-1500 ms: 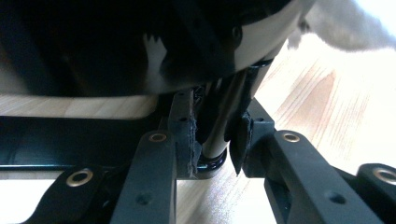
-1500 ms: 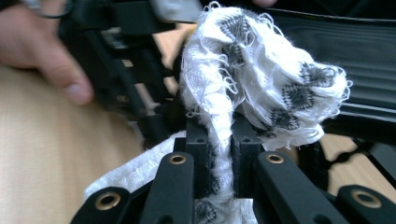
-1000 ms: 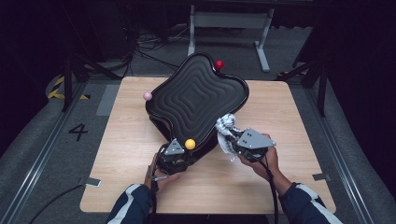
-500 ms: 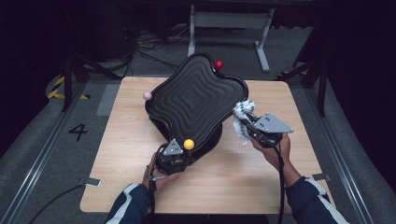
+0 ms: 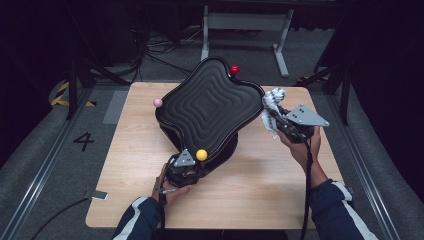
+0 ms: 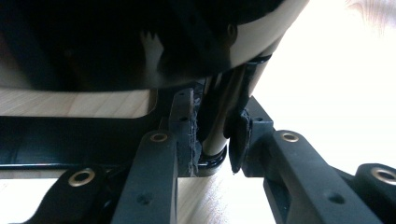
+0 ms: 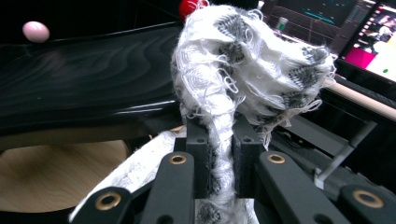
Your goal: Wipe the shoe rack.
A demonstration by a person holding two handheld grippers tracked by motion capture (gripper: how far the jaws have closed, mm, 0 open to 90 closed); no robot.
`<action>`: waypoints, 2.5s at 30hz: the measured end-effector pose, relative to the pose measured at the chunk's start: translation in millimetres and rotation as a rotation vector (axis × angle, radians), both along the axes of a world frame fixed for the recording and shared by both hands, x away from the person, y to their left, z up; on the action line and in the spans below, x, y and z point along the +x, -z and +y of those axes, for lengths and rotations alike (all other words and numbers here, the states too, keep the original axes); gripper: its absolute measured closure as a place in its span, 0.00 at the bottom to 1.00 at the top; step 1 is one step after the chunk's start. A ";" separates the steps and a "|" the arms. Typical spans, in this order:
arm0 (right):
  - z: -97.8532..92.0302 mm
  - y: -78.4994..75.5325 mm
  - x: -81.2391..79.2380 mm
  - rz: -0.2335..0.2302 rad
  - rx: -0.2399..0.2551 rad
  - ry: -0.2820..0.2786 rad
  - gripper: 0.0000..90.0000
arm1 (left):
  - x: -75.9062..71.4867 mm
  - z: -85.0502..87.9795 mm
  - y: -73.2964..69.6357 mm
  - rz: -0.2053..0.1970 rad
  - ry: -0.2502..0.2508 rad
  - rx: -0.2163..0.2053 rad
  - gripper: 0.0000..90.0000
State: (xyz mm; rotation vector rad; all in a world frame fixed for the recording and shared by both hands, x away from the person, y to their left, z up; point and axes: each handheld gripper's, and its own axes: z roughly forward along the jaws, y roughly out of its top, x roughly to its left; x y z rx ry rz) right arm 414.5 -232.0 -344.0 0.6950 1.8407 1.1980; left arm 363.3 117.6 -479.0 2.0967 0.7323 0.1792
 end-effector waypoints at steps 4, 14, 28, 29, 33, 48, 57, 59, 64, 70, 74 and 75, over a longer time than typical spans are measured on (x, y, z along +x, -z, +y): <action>8.3 2.6 -5.0 -0.005 -0.036 -0.032 0.90 | 0.2 -0.2 0.1 0.000 0.000 -0.001 0.80; 41.7 14.2 -23.3 0.009 -0.134 -0.169 0.90 | 0.8 -1.9 -0.3 -0.003 0.008 0.007 0.80; 93.2 30.6 -54.1 0.037 -0.256 -0.352 0.90 | 0.5 -2.3 -0.2 -0.007 0.007 0.008 0.80; 95.7 31.6 -56.0 0.042 -0.260 -0.365 0.90 | 0.5 -2.4 -0.2 -0.007 0.006 0.008 0.80; 109.5 37.1 -67.2 0.065 -0.289 -0.424 0.90 | 0.4 -2.6 0.0 -0.010 0.005 0.007 0.80; 116.9 44.2 -71.8 0.092 -0.279 -0.475 0.90 | 0.4 -2.6 0.0 -0.010 0.003 0.006 0.80; 80.9 30.4 -41.3 0.081 -0.185 -0.330 0.90 | 0.6 -2.4 -0.2 -0.006 0.005 0.006 0.80; 71.7 26.5 -34.4 0.071 -0.168 -0.289 0.90 | 0.6 -2.3 -0.2 -0.006 0.006 0.006 0.80; 45.4 14.7 -20.5 0.050 -0.111 -0.196 0.90 | 0.5 -2.5 -0.1 -0.007 0.006 0.007 0.80; 26.4 7.9 -12.5 0.045 -0.070 -0.120 0.90 | 0.6 -2.4 -0.1 -0.007 0.007 0.007 0.80; 17.6 6.2 -7.6 0.045 -0.049 -0.086 0.90 | 0.6 -2.4 -0.1 -0.007 0.007 0.007 0.80; 17.6 6.2 -7.6 0.045 -0.049 -0.086 0.90 | 0.6 -2.4 -0.1 -0.007 0.007 0.007 0.80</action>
